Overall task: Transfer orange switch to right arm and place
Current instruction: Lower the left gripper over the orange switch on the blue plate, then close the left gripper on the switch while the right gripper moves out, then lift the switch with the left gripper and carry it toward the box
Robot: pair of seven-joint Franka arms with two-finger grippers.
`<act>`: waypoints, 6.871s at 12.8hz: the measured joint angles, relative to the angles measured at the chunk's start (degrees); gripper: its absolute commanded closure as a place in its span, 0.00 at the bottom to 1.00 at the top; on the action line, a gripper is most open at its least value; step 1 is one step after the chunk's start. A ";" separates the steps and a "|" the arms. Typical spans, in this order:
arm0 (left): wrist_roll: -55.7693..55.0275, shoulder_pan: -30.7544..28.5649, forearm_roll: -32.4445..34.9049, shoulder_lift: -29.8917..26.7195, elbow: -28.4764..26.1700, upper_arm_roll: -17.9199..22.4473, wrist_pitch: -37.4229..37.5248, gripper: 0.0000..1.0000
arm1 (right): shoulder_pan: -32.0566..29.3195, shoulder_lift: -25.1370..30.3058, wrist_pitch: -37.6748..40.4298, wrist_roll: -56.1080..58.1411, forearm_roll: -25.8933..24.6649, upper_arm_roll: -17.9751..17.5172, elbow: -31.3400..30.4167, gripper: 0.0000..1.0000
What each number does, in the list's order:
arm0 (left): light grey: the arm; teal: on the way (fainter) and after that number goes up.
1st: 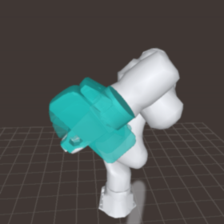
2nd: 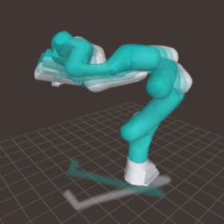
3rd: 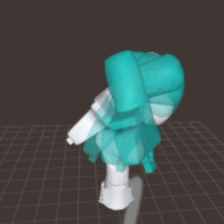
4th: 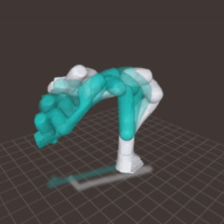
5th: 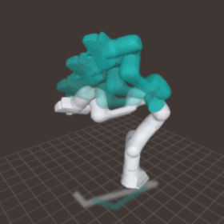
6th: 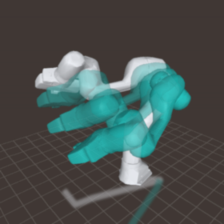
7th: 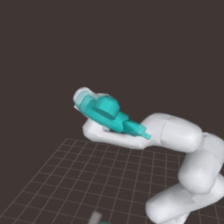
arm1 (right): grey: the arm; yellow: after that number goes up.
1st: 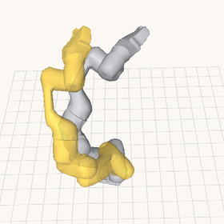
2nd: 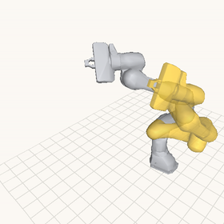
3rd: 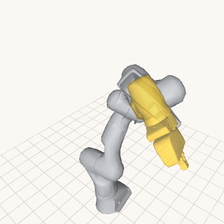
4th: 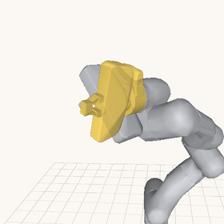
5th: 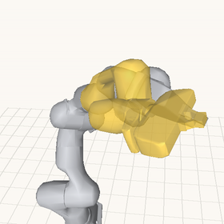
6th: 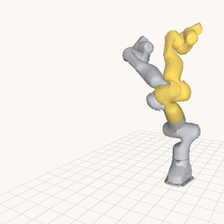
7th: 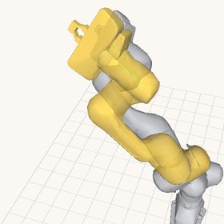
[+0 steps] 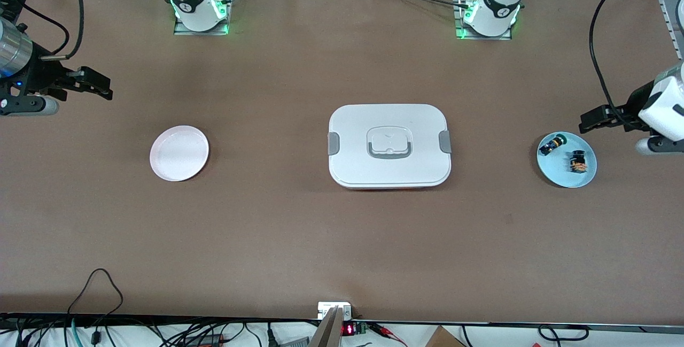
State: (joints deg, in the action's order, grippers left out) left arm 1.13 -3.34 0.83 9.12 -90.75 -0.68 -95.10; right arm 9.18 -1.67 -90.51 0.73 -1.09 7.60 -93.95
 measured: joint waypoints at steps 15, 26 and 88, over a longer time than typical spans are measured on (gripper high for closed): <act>35.22 -1.35 2.71 5.74 -9.81 0.27 -11.10 0.00 | 0.15 0.00 -0.15 0.00 -0.05 -0.19 0.20 0.00; 84.32 -4.07 3.25 13.44 -19.11 0.48 -33.27 0.00 | 0.13 -2.33 -1.39 0.00 -0.58 -0.35 0.31 0.00; 98.84 1.82 -78.94 12.29 -18.75 -11.94 -21.63 1.00 | 4.97 -11.19 -2.79 4.06 42.20 -0.65 -5.69 0.00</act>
State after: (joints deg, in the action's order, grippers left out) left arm 99.97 -1.51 -78.11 21.40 -109.49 -12.62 -116.73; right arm 14.15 -12.86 -93.31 4.79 41.11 6.94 -99.65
